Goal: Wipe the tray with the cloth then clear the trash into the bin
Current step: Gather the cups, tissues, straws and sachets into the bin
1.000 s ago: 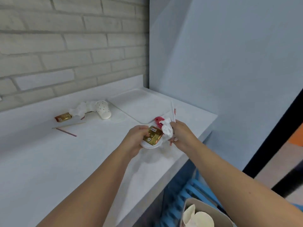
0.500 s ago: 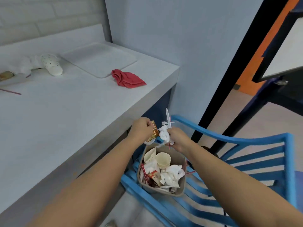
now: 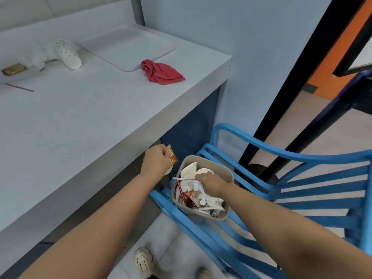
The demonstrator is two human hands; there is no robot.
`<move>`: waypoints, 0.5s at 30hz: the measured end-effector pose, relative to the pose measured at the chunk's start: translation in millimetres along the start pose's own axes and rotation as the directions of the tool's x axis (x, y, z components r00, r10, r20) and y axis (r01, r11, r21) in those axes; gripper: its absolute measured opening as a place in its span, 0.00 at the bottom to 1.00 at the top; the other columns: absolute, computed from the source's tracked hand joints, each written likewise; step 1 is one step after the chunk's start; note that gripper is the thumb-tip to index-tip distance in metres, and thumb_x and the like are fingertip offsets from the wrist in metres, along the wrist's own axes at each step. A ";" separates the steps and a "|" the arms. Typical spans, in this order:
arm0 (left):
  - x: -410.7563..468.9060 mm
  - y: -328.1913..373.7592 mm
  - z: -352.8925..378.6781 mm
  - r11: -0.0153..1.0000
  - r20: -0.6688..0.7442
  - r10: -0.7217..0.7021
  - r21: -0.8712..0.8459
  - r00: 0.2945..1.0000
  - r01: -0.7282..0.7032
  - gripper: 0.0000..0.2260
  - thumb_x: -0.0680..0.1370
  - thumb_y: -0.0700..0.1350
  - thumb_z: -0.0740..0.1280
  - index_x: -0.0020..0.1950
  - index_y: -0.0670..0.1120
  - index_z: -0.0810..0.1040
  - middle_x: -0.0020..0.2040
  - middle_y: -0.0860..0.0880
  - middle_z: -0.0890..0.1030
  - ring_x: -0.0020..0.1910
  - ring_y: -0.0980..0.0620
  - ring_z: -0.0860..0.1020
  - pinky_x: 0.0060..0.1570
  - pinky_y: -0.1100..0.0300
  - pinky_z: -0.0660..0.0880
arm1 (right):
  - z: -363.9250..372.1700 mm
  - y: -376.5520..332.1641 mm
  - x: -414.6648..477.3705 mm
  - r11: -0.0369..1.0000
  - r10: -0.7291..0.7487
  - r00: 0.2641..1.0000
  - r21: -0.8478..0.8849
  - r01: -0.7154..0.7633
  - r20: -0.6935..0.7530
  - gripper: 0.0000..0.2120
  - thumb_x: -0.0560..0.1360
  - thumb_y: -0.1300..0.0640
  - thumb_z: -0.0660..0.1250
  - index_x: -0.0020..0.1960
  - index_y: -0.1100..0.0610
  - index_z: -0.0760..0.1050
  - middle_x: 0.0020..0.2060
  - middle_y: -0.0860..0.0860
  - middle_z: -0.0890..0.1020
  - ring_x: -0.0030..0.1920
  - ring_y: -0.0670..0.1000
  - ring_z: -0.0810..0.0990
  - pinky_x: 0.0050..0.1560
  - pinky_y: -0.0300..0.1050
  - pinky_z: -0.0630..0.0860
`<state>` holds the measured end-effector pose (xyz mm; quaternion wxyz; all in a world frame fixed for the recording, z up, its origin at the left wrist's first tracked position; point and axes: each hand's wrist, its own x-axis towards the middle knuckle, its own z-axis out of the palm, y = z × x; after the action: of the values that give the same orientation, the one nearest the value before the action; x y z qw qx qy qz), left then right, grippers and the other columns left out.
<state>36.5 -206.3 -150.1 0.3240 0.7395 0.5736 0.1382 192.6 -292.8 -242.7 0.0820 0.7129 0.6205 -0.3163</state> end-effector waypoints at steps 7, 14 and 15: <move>-12.0 0.7 1.0 1.000 0.023 -0.006 -0.015 1.000 0.007 0.03 0.79 0.38 0.61 0.48 0.43 0.74 0.59 0.43 0.77 0.60 0.46 0.76 0.51 0.58 0.76 | 15.4 -8.6 -0.7 0.965 -0.035 0.988 -0.250 0.073 0.153 0.22 0.81 0.61 0.51 0.75 0.51 0.59 0.68 0.56 0.66 0.68 0.59 0.65 0.66 0.56 0.62; -12.6 -1.3 10.1 0.998 0.063 -0.003 -0.057 0.998 0.006 0.06 0.79 0.36 0.61 0.45 0.46 0.74 0.56 0.43 0.78 0.55 0.48 0.79 0.45 0.61 0.76 | 16.7 4.6 -7.6 0.937 0.129 0.980 -0.343 -0.070 0.153 0.22 0.79 0.65 0.51 0.71 0.52 0.66 0.66 0.56 0.71 0.67 0.57 0.68 0.66 0.55 0.62; -12.9 -1.8 12.6 0.998 0.079 0.006 -0.059 0.997 -0.001 0.07 0.78 0.36 0.61 0.44 0.46 0.74 0.56 0.43 0.79 0.53 0.48 0.79 0.43 0.61 0.77 | 17.7 4.7 -8.8 0.937 0.138 0.977 -0.342 -0.076 0.163 0.23 0.79 0.65 0.51 0.71 0.51 0.65 0.66 0.56 0.71 0.67 0.57 0.69 0.67 0.56 0.61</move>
<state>38.5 -222.2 -158.5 0.3678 0.7355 0.5548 0.1264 190.6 -310.1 -253.1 0.2756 0.6893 0.6149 -0.2664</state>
